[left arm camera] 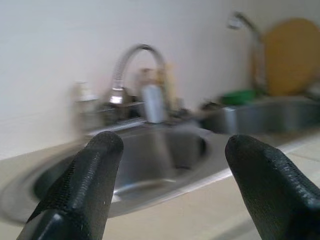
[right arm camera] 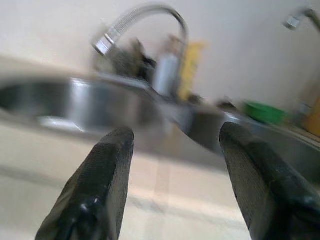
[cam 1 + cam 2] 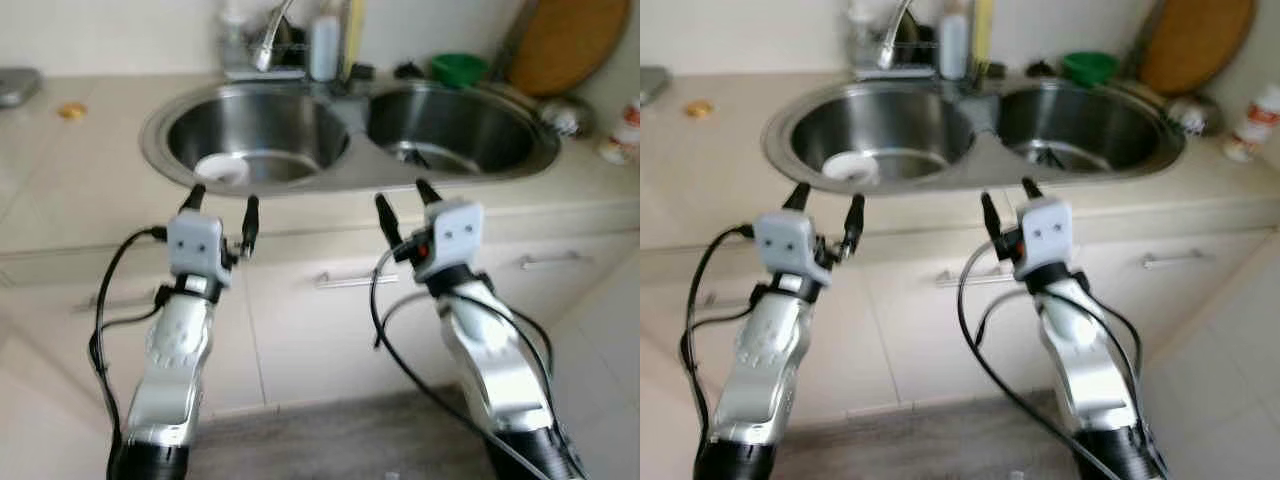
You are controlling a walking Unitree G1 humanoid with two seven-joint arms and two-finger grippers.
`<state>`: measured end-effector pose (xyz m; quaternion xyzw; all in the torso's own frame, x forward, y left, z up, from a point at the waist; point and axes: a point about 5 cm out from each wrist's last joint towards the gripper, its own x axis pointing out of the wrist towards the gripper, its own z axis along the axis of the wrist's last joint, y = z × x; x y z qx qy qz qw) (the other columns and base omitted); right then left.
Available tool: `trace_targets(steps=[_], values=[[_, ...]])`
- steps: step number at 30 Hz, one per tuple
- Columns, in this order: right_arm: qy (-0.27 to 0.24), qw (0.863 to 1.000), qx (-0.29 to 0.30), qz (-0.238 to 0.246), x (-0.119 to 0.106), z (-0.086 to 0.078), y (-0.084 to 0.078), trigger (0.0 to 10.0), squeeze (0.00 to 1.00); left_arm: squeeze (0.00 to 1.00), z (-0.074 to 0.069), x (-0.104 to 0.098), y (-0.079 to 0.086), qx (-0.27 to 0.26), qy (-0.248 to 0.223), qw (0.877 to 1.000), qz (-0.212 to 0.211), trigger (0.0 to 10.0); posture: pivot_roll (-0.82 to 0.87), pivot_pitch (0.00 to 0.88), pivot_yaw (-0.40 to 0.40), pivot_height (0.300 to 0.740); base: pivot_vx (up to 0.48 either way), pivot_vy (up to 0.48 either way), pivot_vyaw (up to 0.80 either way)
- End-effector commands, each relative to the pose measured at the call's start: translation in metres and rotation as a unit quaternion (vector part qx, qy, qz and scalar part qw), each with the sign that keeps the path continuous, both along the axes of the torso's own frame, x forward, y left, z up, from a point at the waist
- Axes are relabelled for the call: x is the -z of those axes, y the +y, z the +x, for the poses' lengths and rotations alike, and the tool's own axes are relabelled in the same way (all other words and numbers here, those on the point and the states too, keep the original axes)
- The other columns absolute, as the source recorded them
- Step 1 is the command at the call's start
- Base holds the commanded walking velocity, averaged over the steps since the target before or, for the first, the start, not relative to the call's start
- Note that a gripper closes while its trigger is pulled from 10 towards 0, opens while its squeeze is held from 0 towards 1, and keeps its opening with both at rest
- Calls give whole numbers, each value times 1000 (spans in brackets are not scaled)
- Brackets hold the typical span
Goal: Kitchen organization
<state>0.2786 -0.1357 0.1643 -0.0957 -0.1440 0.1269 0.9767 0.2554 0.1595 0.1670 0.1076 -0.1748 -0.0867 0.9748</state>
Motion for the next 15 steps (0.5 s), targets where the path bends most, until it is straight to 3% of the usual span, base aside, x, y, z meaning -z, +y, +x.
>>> trace_targets(steps=[1,7,15], values=[[-5,1000,5,-24,1,-9,-8,10000,0,0,-14,12,2,-2,34,999,8,10000,-19,0,-9,740,0,0,-800],[8,999,7,-48,11,-22,-12,10000,0,0,-29,30,-1,-20,78,997,-4,10000,-28,0,-13,740,0,0,-800],[9,998,18,-51,11,-24,-14,10000,0,0,-29,30,4,-33,90,995,-4,10000,-20,0,-24,740,0,0,-800]])
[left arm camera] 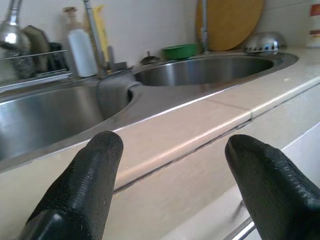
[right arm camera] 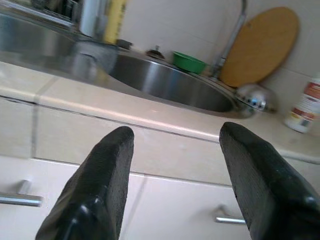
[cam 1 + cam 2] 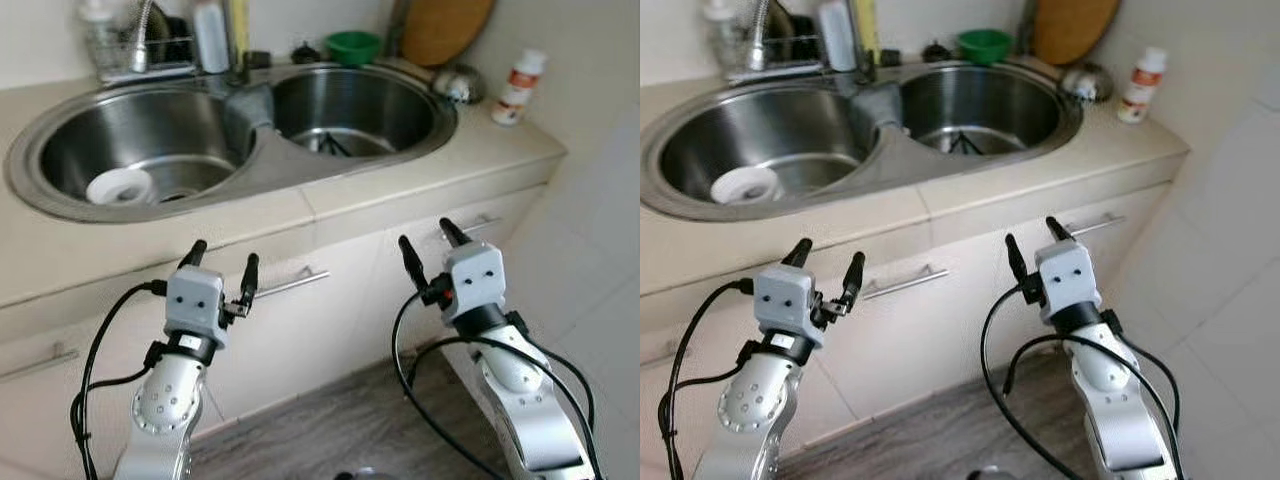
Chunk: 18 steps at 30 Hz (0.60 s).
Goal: Kitchen organization
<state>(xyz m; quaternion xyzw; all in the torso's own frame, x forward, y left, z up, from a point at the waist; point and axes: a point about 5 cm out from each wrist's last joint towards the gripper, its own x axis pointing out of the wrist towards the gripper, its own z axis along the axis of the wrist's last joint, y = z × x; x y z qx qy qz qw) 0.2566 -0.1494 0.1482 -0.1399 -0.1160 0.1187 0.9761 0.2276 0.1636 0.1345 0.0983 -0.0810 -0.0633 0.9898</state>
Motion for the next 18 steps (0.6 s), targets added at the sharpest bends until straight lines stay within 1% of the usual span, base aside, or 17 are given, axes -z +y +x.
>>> trace_targets(steps=[1,6,7,11,13,18], values=[[-12,1000,1,-6,-5,-3,0,10000,0,0,-2,-2,-1,3,-1,1000,5,10000,-20,0,-24,740,0,0,-800],[-15,1000,15,-2,-6,-4,-2,10000,0,0,-1,-1,-1,5,3,1000,7,10000,-28,0,-14,740,0,0,-800],[-16,1000,24,4,-6,-4,-4,10000,0,0,-1,-2,-2,9,0,1000,15,10000,-28,0,-12,740,0,0,-800],[-26,999,28,18,-7,-4,-4,10000,0,0,0,-15,-3,12,-44,998,48,10000,-24,0,-9,740,0,0,-800],[-29,999,28,18,-8,-5,-4,10000,0,0,-1,-19,-4,13,-58,997,51,10000,-23,0,-9,740,0,0,-800],[-34,999,31,23,-8,-6,-3,10000,0,0,-1,-16,-4,16,-50,997,49,10000,-26,0,-8,740,0,0,-800]])
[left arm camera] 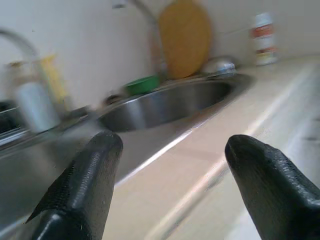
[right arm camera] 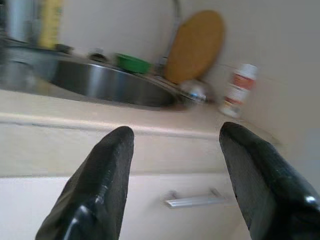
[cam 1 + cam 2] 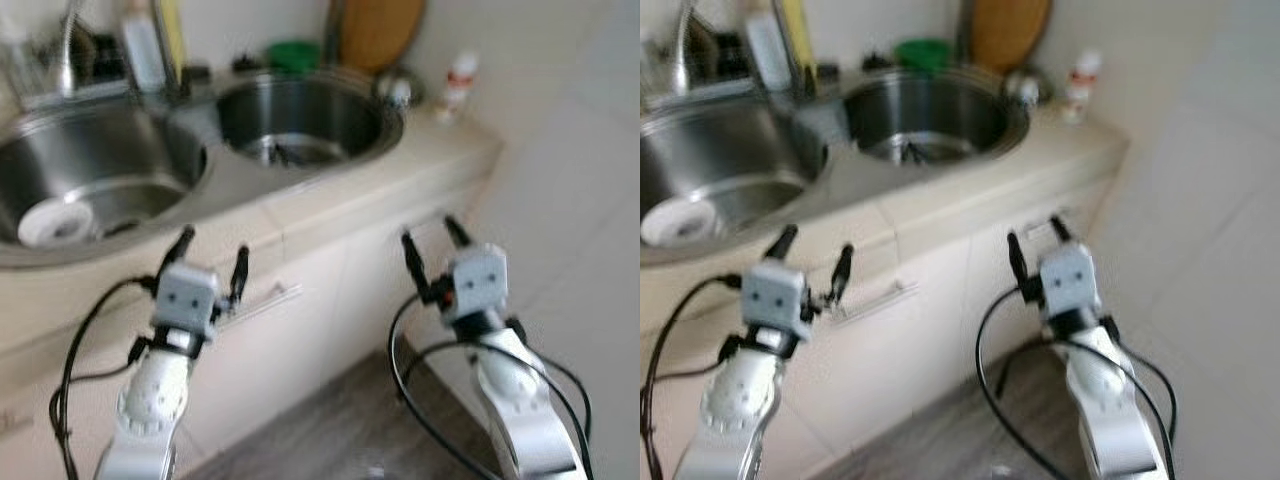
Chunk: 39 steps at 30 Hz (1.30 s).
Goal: Kitchen organization
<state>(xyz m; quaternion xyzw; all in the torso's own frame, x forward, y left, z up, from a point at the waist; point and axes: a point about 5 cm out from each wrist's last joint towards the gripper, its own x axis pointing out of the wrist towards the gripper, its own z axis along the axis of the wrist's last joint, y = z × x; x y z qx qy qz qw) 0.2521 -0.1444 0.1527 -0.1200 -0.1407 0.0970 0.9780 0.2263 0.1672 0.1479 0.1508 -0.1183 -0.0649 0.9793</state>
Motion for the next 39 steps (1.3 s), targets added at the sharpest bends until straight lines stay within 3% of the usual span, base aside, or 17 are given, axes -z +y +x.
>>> trace_targets(steps=[1,11,25,33,39], values=[[-9,1000,16,-2,-3,-1,-8,10000,0,0,0,-3,-8,15,-9,1000,0,10000,-24,0,-8,740,0,0,-800],[-15,1000,25,3,-5,1,-9,10000,0,0,3,-3,-6,13,-10,1000,3,10000,-28,0,0,740,0,0,-800],[-15,998,54,12,-7,7,-17,10000,0,0,7,-5,-5,8,-13,1000,-3,10000,-33,0,-3,740,0,-456,-800],[-12,998,62,15,-6,9,-19,10000,0,0,9,-3,-4,7,-5,1000,-22,10000,-37,2,-3,740,0,0,-800],[-9,998,66,17,-6,10,-21,10000,0,0,10,-2,-4,8,-2,1000,-27,10000,-37,8,-4,740,0,447,-800]])
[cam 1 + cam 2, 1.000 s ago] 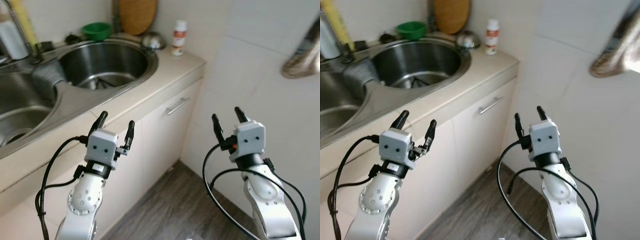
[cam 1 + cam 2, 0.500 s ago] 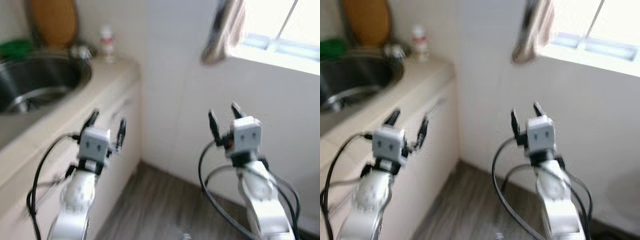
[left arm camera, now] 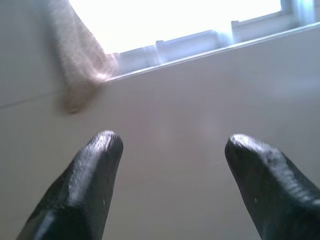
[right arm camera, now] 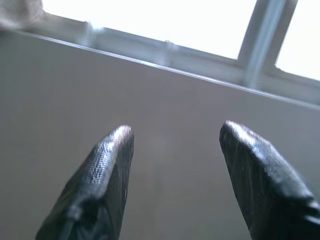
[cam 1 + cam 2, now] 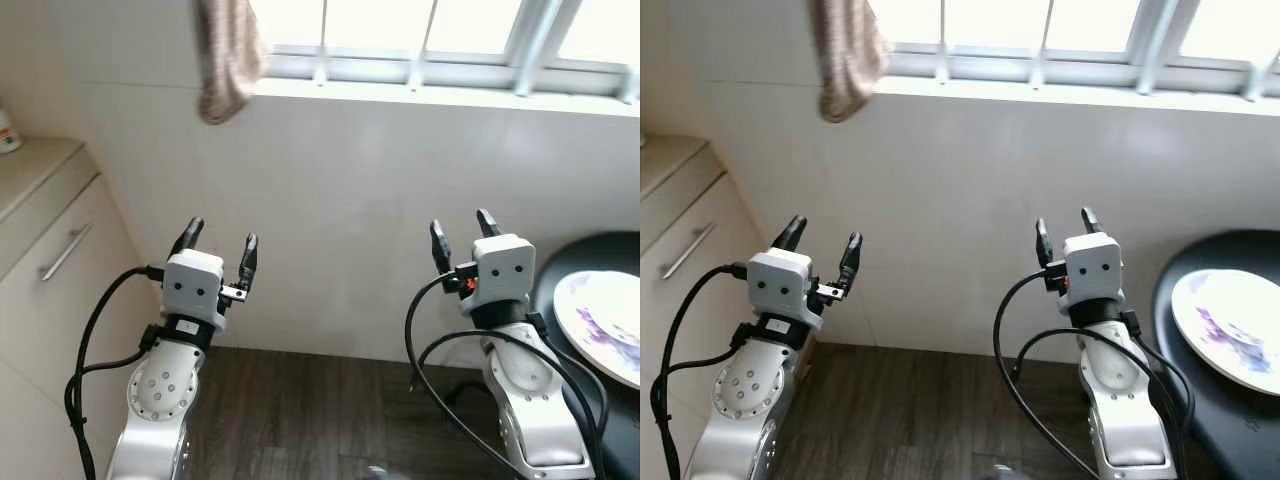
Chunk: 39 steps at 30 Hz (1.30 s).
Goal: Kitchen organization
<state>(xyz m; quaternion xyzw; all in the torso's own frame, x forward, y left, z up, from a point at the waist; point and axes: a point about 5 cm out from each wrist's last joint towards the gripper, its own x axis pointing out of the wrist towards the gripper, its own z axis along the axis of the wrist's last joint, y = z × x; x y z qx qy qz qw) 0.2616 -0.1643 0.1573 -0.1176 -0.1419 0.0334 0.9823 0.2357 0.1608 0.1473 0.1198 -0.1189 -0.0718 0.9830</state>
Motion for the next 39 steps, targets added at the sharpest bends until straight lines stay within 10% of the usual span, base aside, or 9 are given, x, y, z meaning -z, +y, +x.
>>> trace_targets(steps=[1,39], values=[[-2,1000,4,5,-1,1,-1,10000,0,0,0,-3,2,-2,-5,1000,3,10000,-37,8,-4,740,0,480,-800],[14,997,75,33,0,9,-22,10000,0,0,0,0,-3,5,-4,1000,4,10000,-49,16,-4,740,0,13,-800]])
